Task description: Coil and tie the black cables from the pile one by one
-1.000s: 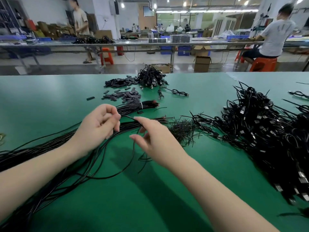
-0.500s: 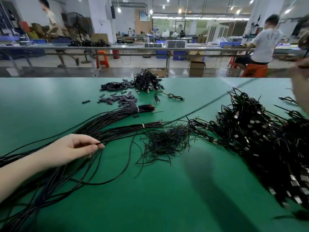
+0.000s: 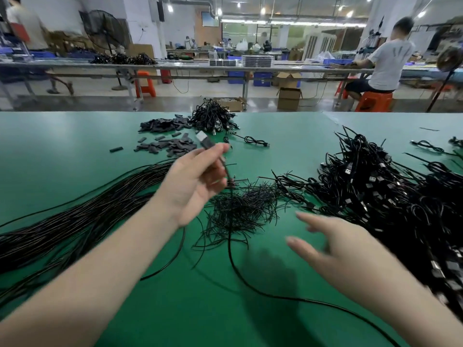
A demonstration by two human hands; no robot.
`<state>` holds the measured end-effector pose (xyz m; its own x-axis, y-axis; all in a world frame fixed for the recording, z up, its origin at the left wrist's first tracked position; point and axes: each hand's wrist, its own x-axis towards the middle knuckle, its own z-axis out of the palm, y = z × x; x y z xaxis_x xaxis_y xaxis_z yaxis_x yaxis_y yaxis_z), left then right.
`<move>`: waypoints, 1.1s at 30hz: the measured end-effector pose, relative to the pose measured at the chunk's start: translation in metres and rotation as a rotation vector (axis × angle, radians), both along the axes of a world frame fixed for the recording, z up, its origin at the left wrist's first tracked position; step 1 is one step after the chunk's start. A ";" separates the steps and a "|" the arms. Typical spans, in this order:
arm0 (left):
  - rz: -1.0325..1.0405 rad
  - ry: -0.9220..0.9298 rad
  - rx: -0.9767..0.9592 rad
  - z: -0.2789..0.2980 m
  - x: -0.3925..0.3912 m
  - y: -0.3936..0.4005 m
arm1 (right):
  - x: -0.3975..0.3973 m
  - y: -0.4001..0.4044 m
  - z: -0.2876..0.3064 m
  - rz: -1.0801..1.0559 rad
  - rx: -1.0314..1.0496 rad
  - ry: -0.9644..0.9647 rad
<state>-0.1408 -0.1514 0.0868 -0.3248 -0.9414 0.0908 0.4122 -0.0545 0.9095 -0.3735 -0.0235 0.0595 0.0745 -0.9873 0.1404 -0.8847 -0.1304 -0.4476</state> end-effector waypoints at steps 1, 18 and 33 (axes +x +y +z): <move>0.013 0.033 0.003 0.000 -0.015 0.003 | 0.029 -0.018 0.007 -0.030 0.036 -0.159; -0.131 -0.357 -0.123 -0.013 -0.032 0.004 | 0.064 -0.090 -0.016 0.325 0.280 -1.065; -0.739 -0.735 -0.155 -0.006 -0.019 0.010 | 0.017 -0.095 -0.009 0.058 0.299 -0.801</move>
<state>-0.1594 -0.1409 0.0810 -0.8372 -0.4819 -0.2585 -0.3314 0.0711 0.9408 -0.3562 -0.1187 0.0509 0.1155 -0.9889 -0.0939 -0.2823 0.0579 -0.9576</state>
